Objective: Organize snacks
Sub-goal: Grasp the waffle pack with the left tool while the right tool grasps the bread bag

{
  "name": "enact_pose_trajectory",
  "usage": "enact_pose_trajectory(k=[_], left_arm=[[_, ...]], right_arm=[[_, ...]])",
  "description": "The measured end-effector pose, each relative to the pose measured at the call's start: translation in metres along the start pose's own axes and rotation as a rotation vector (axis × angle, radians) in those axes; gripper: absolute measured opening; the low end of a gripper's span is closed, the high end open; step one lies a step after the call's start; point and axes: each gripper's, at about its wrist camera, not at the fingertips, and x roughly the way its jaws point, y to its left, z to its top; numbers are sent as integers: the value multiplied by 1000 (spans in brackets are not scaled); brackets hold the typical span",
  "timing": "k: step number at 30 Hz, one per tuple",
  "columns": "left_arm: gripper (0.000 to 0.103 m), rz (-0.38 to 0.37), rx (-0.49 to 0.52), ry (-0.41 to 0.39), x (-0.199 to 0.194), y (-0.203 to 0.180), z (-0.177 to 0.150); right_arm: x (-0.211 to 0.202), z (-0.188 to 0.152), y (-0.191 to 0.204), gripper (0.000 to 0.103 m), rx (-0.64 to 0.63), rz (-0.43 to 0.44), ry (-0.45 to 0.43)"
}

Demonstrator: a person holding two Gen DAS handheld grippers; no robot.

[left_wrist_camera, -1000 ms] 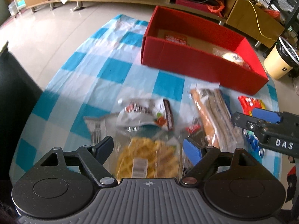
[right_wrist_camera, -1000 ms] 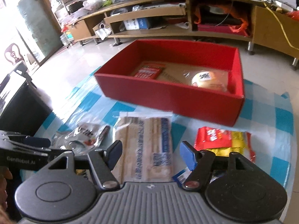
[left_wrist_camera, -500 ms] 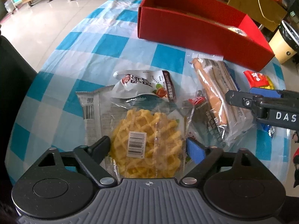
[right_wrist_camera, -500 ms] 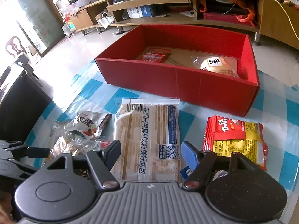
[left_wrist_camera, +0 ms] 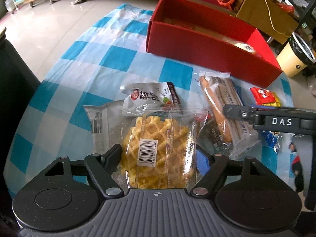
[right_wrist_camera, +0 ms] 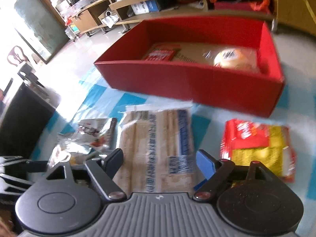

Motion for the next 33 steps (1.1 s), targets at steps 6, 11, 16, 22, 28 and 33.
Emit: enact_pose_trajectory(k=[6, 11, 16, 22, 28, 33], left_arm=[[81, -14, 16, 32, 7, -4, -1], [81, -21, 19, 42, 8, -5, -1], [82, -20, 12, 51, 11, -2, -2], [82, -24, 19, 50, 11, -4, -1], [82, -36, 40, 41, 9, -10, -1], [82, -41, 57, 23, 4, -16, -4]], right_arm=[[18, -1, 6, 98, -27, 0, 29], [23, -3, 11, 103, -65, -7, 32], [22, -4, 10, 103, -93, 8, 36], [14, -5, 14, 73, -112, -20, 11], [-6, -16, 22, 70, -140, -64, -25], [-35, -31, 22, 70, -129, -126, -82]])
